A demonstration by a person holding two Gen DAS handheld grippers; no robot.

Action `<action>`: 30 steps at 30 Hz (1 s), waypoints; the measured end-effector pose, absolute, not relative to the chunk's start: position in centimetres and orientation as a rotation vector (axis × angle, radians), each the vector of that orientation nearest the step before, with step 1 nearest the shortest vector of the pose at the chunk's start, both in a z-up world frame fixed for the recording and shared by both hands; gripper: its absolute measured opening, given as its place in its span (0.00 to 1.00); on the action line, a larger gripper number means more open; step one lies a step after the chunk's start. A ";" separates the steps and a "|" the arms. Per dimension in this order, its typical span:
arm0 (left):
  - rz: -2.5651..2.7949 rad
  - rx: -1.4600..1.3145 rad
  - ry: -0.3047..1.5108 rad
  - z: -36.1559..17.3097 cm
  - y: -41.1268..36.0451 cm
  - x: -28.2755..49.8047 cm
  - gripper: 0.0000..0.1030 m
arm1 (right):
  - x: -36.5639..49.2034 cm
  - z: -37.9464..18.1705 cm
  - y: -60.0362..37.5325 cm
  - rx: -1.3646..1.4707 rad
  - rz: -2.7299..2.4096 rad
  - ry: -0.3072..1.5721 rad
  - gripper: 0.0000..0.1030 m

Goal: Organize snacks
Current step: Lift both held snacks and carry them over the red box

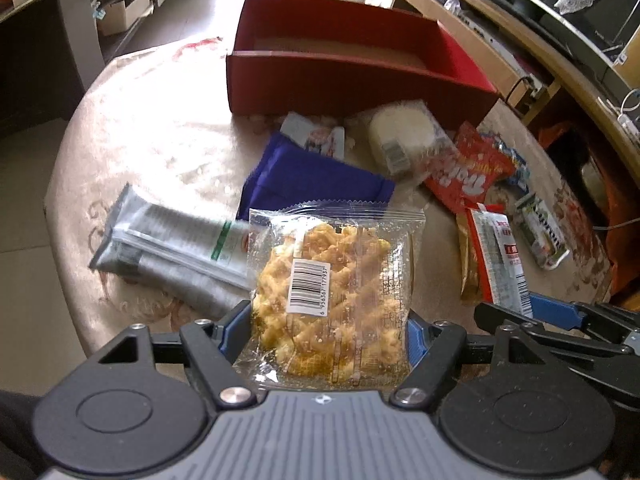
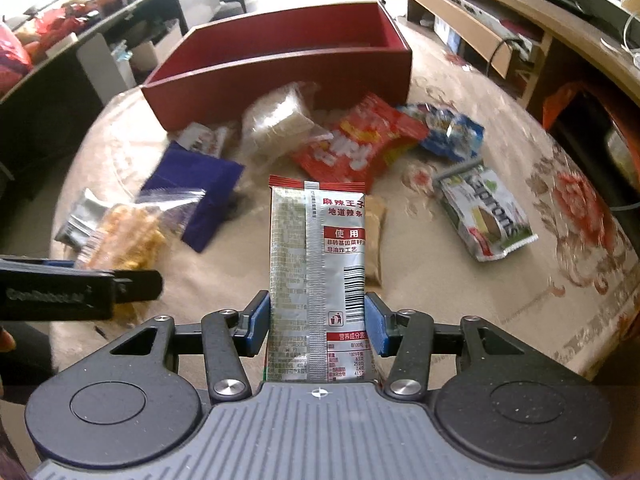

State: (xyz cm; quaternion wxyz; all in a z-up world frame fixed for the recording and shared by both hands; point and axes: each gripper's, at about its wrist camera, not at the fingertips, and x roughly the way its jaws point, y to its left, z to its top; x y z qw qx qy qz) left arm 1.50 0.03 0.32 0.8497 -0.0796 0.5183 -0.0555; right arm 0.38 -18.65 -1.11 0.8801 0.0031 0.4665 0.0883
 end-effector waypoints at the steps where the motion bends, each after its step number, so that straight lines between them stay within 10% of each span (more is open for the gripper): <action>1: -0.114 -0.165 1.082 0.5 0.0 1.6 0.72 | 0.5 -0.9 -18.6 0.008 0.185 0.969 0.56; 30: -0.049 -0.198 0.887 6.0 -0.5 14.8 0.72 | 11.7 4.9 -16.5 0.068 0.211 0.821 0.56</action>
